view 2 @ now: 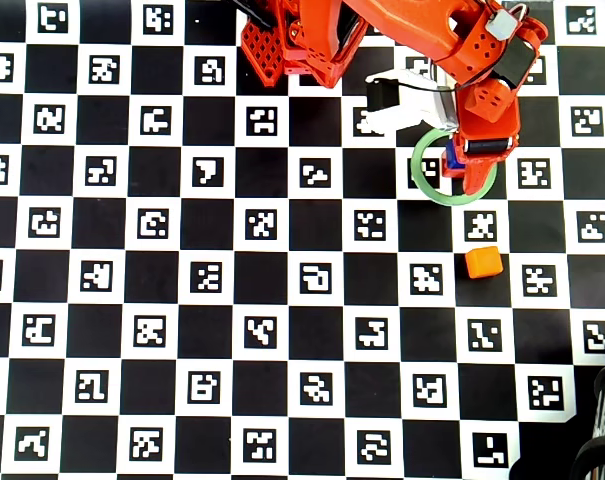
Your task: Grab the red cube then put it in the green circle then put the blue cube on top and finally the orange cube on top
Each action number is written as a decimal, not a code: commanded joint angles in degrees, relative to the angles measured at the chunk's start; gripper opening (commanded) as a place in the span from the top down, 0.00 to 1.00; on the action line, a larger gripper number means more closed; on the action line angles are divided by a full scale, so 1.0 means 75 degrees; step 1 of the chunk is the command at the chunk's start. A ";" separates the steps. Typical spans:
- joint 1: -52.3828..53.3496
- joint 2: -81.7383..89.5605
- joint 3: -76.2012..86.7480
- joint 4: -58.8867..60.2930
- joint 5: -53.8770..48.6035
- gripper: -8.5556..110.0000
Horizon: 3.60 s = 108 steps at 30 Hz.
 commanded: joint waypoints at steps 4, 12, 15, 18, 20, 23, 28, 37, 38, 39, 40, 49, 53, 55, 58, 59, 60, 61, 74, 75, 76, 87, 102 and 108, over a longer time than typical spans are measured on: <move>-0.0012 0.1055 -0.0645 0.0855 -0.0199 0.57; 0.0047 0.1570 -0.1582 0.2156 -0.0480 0.58; 0.0152 0.1594 -0.1863 0.2508 -0.0562 0.58; 0.0387 0.1594 -0.2109 0.2766 -0.0715 0.59; 0.0539 0.1559 -0.2344 0.2988 -0.0867 0.60; 0.0820 0.1359 -0.2941 0.3504 -0.1160 0.60; 0.1617 0.0926 -0.3902 0.4148 -0.1863 0.59; 0.2520 0.0363 -0.4934 0.4793 -0.2719 0.59; 0.2555 0.0305 -0.5016 0.4816 -0.2789 0.59; 0.2602 0.0270 -0.5086 0.4816 -0.2859 0.59; 0.2648 0.0211 -0.5180 0.4816 -0.2977 0.59; 0.2859 -0.0492 -0.6141 0.5039 -0.3293 0.59; 0.2789 -0.0914 -0.6469 0.5027 -0.2906 0.59; 0.2766 -0.1137 -0.6668 0.5016 -0.2660 0.60; 0.2719 -0.1453 -0.6984 0.5016 -0.2320 0.60; 0.2707 -0.1582 -0.7113 0.5004 -0.2168 0.60; 0.2695 -0.1723 -0.7266 0.5004 -0.2051 0.60; 0.2684 -0.1875 -0.7395 0.5004 -0.1934 0.60; 0.1805 -0.3059 -0.7887 0.4184 -0.1078 0.61; 0.1734 -0.3164 -0.7957 0.4102 -0.1055 0.61; 0.1688 -0.3293 -0.8039 0.4020 -0.1020 0.61; 0.1793 -0.4570 -0.9152 0.3762 -0.0680 0.63; 0.2027 -0.5098 -0.8109 0.2449 -0.0738 0.63; 0.2027 -0.5098 -0.7605 0.1957 -0.0750 0.63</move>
